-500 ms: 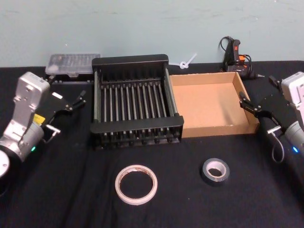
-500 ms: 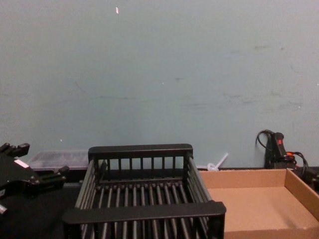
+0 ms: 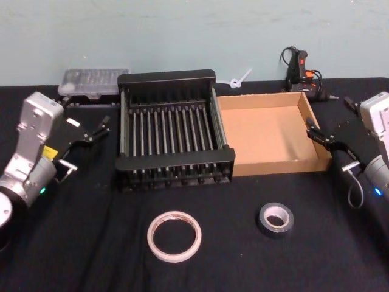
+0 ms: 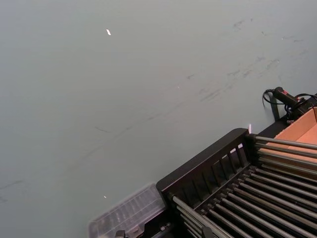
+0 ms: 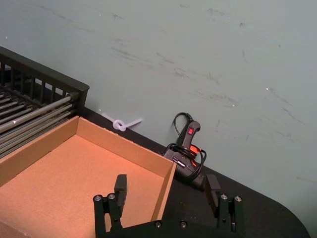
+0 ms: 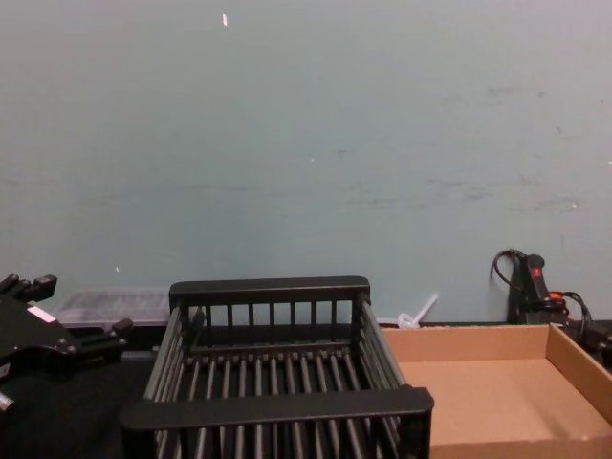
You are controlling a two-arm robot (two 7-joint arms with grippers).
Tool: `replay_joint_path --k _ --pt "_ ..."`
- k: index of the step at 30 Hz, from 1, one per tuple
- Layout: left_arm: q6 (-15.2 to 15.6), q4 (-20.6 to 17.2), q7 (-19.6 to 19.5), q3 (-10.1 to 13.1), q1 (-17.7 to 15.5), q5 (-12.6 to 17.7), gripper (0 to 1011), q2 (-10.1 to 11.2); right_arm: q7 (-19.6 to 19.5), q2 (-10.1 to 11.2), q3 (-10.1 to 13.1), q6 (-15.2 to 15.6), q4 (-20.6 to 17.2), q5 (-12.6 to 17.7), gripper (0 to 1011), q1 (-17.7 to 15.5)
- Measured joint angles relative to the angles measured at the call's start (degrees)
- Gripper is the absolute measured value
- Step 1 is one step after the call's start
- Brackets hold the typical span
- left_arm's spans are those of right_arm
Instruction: Pick up the white tape and place it into the black box , Pick up the silver tape and place it into the brown box.
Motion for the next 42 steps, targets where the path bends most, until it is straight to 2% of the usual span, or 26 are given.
replay_joint_path --k 38,42 --pt "0.0 0.0 0.0 0.0 0.0 0.0 1001 0.0 0.0 0.0 0.0 0.0 0.0 0.0 1002 0.0" --pt "0.0 0.0 0.0 0.0 0.0 0.0 1001 0.0 1.0 -0.1 0.4 -0.1 -0.1 0.0 1002 -0.2"
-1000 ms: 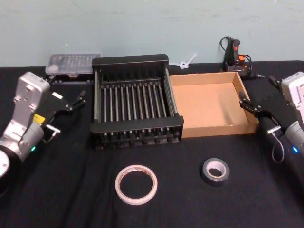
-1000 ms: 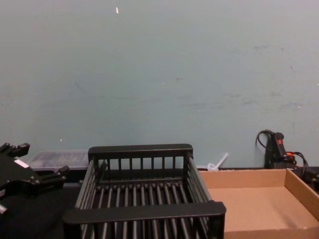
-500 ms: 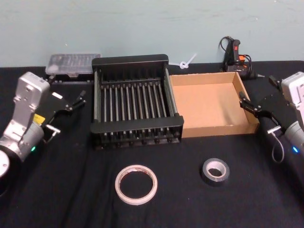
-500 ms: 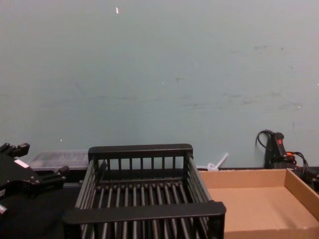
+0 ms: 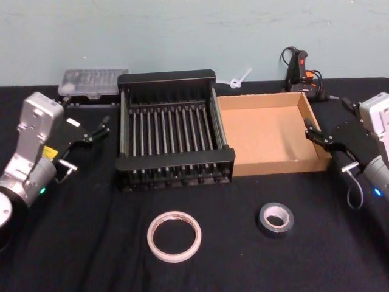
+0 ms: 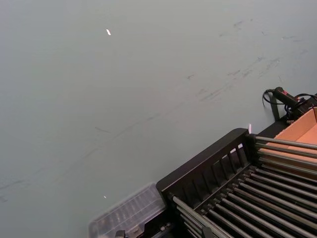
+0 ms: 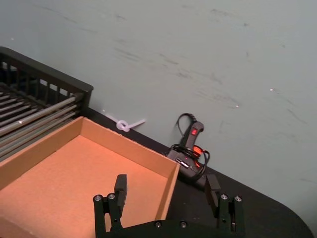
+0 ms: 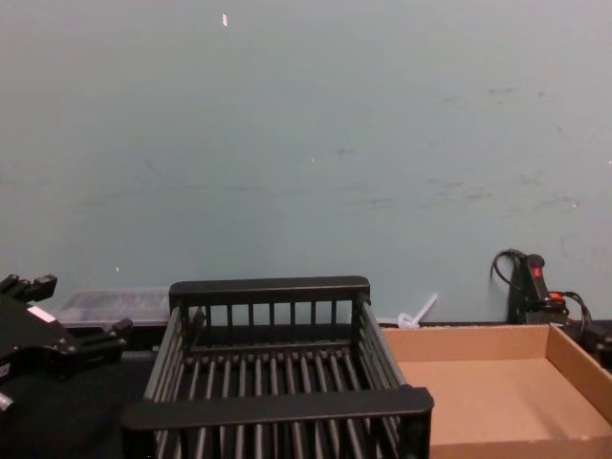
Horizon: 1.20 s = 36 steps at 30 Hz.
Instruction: Pick up the white tape and place it into the black box , Pick up the silver tape and place it into the brown box.
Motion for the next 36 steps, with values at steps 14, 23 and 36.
replay_joint_path --k 14,23,36 --pt "0.0 0.0 0.0 0.0 0.0 0.0 1001 0.0 8.2 1.6 2.1 0.2 -3.9 3.7 1002 -2.8" --pt "0.0 0.0 0.0 0.0 0.0 0.0 1001 0.0 13.3 3.8 3.7 1.1 -8.6 6.5 1002 -6.4" --pt "0.0 0.0 0.0 0.0 0.0 0.0 1001 0.0 18.4 7.3 6.3 3.6 -15.3 10.3 1002 -13.0"
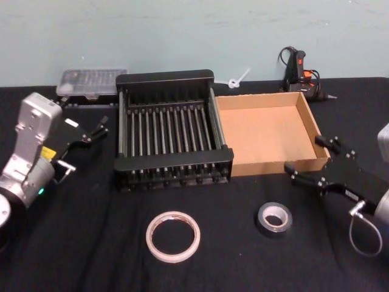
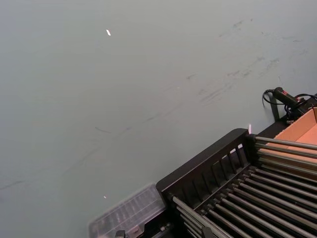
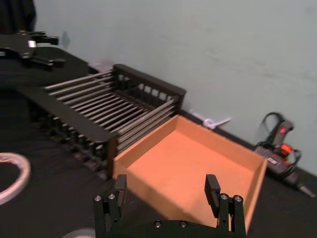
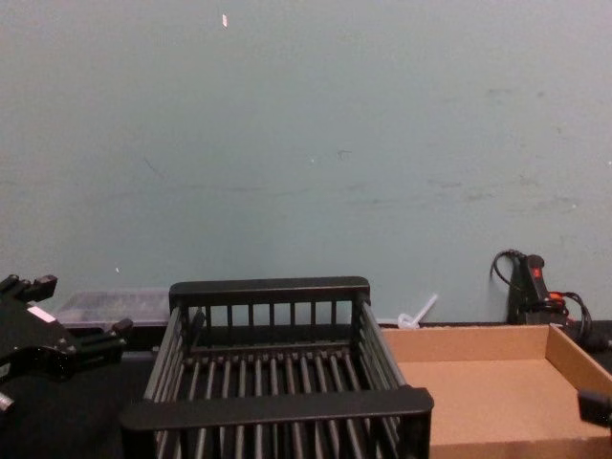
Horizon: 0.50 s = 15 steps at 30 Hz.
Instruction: Pick up the white tape and place it into the black box , Pick up the silver tape and place it into the brown box.
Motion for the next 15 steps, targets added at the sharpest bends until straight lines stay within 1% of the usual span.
replay_joint_path --k 8,11,15 --pt "0.0 0.0 0.0 0.0 0.0 0.0 1001 0.0 2.8 1.5 1.3 3.0 -3.0 2.4 1002 -4.2" --pt "0.0 0.0 0.0 0.0 0.0 0.0 1001 0.0 3.3 1.7 1.4 3.7 -3.3 2.5 1002 -4.8" --pt "0.0 0.0 0.0 0.0 0.0 0.0 1001 0.0 4.1 2.2 1.2 6.4 -3.6 2.3 1002 -5.3"
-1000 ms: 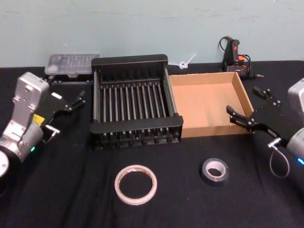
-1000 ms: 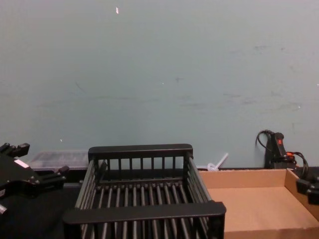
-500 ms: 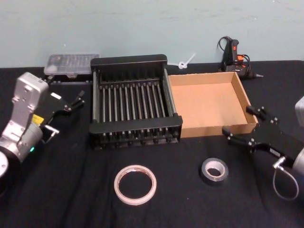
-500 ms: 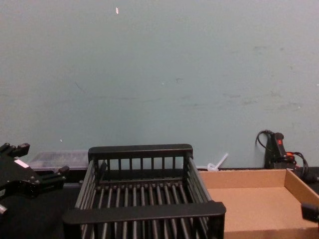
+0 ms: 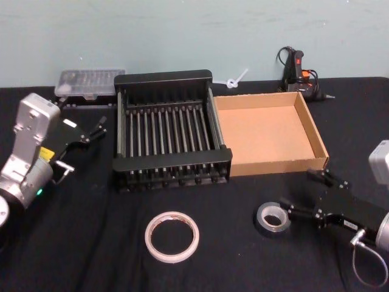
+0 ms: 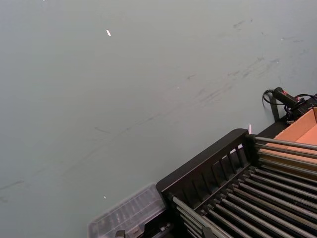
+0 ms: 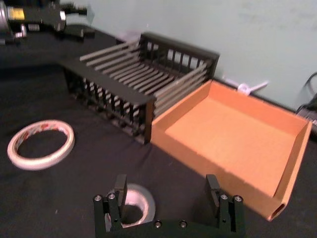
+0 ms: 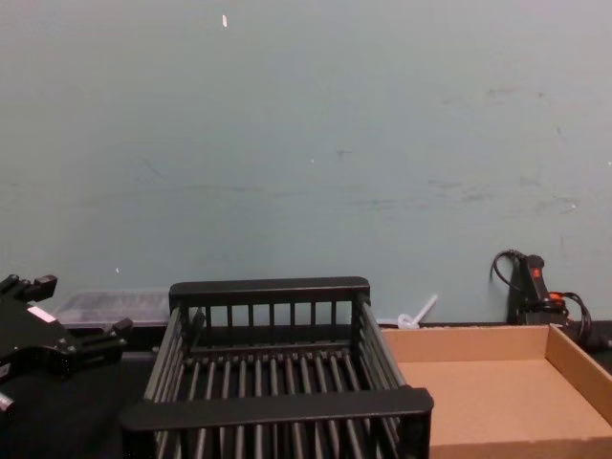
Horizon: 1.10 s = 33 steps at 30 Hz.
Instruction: Pick up the white tape and place it into the black box , Pick up the silver tape and place it into the brown box.
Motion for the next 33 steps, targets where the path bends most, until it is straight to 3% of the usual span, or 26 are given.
replay_joint_path --k 9,16,33 --pt "0.0 0.0 0.0 0.0 0.0 0.0 1001 0.0 1.0 -0.2 -0.7 4.7 0.4 -1.7 1002 0.9" --pt "0.0 0.0 0.0 0.0 0.0 0.0 1001 0.0 2.0 -1.7 -1.5 7.5 1.9 -3.4 1002 2.9" --pt "0.0 0.0 0.0 0.0 0.0 0.0 1001 0.0 4.2 -4.1 -2.7 11.1 5.0 -6.3 1002 6.5"
